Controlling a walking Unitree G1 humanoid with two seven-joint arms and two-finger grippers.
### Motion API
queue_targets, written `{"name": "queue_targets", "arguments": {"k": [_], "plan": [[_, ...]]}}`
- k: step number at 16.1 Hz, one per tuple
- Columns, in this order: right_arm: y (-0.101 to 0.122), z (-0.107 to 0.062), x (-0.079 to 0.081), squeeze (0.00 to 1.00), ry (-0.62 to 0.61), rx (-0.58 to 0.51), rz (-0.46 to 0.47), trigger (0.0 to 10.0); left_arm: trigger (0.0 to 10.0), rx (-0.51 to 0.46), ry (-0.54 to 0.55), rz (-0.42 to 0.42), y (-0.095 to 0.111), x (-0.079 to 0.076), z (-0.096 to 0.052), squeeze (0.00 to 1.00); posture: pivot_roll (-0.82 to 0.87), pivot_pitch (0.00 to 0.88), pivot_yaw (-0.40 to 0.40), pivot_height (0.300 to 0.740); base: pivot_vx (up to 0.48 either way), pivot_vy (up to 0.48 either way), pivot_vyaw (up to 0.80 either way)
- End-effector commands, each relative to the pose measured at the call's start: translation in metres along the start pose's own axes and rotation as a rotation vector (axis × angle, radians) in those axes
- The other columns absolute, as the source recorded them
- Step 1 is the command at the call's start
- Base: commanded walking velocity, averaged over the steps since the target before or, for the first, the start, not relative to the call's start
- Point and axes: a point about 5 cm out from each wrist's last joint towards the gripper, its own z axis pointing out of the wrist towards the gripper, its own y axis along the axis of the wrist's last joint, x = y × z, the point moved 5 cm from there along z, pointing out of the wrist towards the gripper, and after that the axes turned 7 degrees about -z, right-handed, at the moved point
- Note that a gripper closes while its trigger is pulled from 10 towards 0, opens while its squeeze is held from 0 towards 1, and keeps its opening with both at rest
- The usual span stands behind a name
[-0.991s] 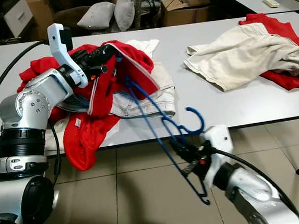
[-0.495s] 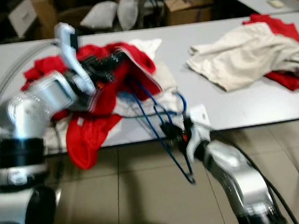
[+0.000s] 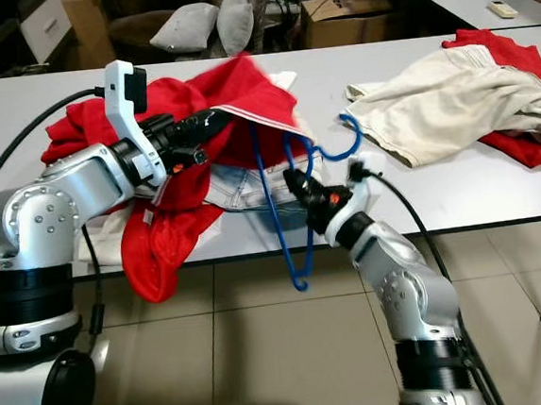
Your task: Hang hanger
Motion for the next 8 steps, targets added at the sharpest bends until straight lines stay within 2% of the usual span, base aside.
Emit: {"name": "queue_targets", "arguments": {"k": [1, 3, 4, 8], "plan": [[0.017, 0.004, -0.004, 0.0, -0.019, -0.083, 0.054, 10.0, 0.0, 0.015, -0.003, 0.01, -0.001, -0.002, -0.002, 0.0, 0.04, 0.0, 0.042, 0.74, 0.0, 0.0, 0.0], [0.026, 0.014, -0.006, 0.0, -0.03, -0.148, 0.161, 10.0, 0.0, 0.027, -0.026, -0.004, -0.002, -0.008, -0.001, 0.0, 0.05, 0.0, 0.044, 0.74, 0.0, 0.0, 0.0], [0.033, 0.024, -0.007, 0.0, -0.037, -0.197, 0.279, 10.0, 0.0, 0.054, -0.057, -0.008, -0.006, -0.016, 0.001, 0.0, 0.05, 0.0, 0.044, 0.74, 0.0, 0.0, 0.0], [0.043, 0.047, -0.015, 0.0, -0.101, -0.255, 0.424, 10.0, 0.0, 0.084, -0.125, -0.047, -0.012, -0.031, 0.004, 0.0, 0.06, 0.0, 0.044, 0.74, 0.0, 0.0, 0.0]]}}
